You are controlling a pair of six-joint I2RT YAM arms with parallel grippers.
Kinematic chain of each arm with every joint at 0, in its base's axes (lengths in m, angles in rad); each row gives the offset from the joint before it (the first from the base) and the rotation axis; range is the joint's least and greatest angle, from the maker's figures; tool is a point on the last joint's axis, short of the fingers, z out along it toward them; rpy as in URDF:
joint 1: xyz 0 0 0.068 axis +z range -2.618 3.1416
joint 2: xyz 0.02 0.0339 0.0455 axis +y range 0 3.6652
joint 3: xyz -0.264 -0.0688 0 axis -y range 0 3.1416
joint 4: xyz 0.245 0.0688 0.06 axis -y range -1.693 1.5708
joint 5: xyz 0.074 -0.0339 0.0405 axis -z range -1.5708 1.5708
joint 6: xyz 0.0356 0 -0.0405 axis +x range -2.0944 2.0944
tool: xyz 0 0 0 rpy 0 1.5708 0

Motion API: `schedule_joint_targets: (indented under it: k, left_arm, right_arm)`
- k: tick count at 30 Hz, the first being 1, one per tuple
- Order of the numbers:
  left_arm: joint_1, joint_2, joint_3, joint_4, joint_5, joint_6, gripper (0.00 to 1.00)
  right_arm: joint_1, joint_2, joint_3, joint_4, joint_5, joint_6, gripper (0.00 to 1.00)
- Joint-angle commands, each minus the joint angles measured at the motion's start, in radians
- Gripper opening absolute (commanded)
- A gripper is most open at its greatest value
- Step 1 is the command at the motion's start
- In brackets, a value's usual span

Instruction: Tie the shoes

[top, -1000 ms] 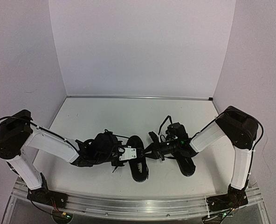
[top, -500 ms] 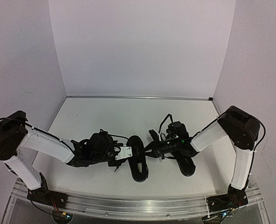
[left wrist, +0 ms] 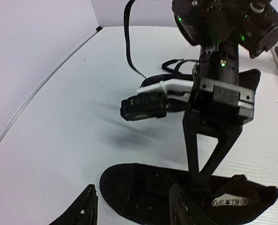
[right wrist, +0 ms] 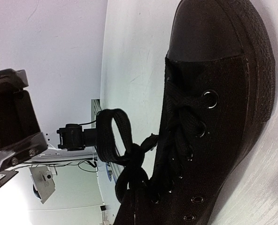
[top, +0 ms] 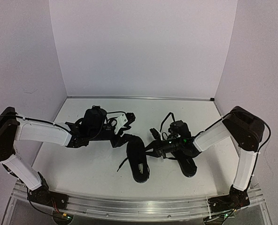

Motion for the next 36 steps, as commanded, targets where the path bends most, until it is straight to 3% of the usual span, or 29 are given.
schedule_joint_targets:
  k: [1, 12, 25, 36]
  left_arm:
    - [0.037, 0.038, 0.082, -0.047, 0.201, -0.166, 0.52]
    - [0.057, 0.172, 0.209, -0.142, 0.294, -0.271, 0.56]
    - [0.057, 0.248, 0.250, -0.143, 0.355, -0.307, 0.59]
    - [0.057, 0.284, 0.265, -0.145, 0.367, -0.320, 0.53]
  right_arm:
    - [0.003, -0.054, 0.014, -0.024, -0.004, -0.043, 0.00]
    - [0.014, -0.071, 0.021, -0.062, 0.000, -0.071, 0.00]
    - [0.021, -0.080, 0.031, -0.069, 0.008, -0.071, 0.00]
    - [0.034, -0.074, 0.048, -0.069, 0.013, -0.062, 0.00]
